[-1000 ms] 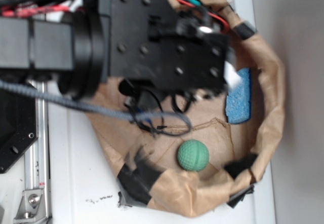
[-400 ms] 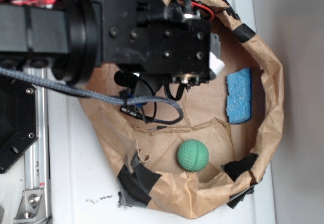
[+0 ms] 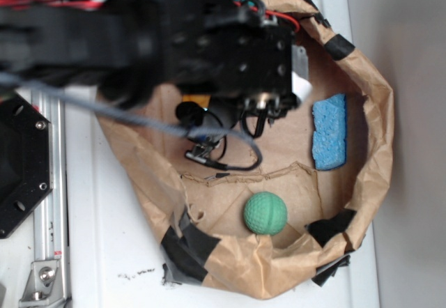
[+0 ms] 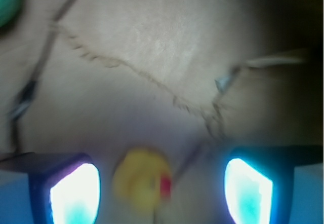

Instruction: Grab the yellow duck.

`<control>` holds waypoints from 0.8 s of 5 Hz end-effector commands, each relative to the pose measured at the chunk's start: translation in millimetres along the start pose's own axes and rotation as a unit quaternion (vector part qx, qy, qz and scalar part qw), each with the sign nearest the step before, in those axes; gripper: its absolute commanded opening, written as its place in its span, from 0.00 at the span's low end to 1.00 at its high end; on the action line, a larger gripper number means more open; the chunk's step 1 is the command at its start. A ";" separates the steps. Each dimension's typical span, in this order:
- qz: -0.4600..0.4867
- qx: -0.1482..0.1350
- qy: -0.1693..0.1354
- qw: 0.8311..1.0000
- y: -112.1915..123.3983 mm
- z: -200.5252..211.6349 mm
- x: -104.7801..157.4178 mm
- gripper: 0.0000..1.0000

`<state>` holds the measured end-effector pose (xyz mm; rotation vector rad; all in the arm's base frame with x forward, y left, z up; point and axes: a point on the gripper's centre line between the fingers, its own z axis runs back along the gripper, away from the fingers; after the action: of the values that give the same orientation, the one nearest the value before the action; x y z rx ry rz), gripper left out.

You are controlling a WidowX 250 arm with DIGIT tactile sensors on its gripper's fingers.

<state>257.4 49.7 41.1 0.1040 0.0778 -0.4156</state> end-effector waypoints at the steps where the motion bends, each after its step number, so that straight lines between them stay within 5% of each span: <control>1: -0.073 0.015 0.042 0.996 -17.3 -22.6 -0.2 1.00; 4: 0.016 0.037 -0.062 0.997 -5.1 70.2 -53.9 1.00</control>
<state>209.3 61.7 111.5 0.1326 -0.0164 -0.4109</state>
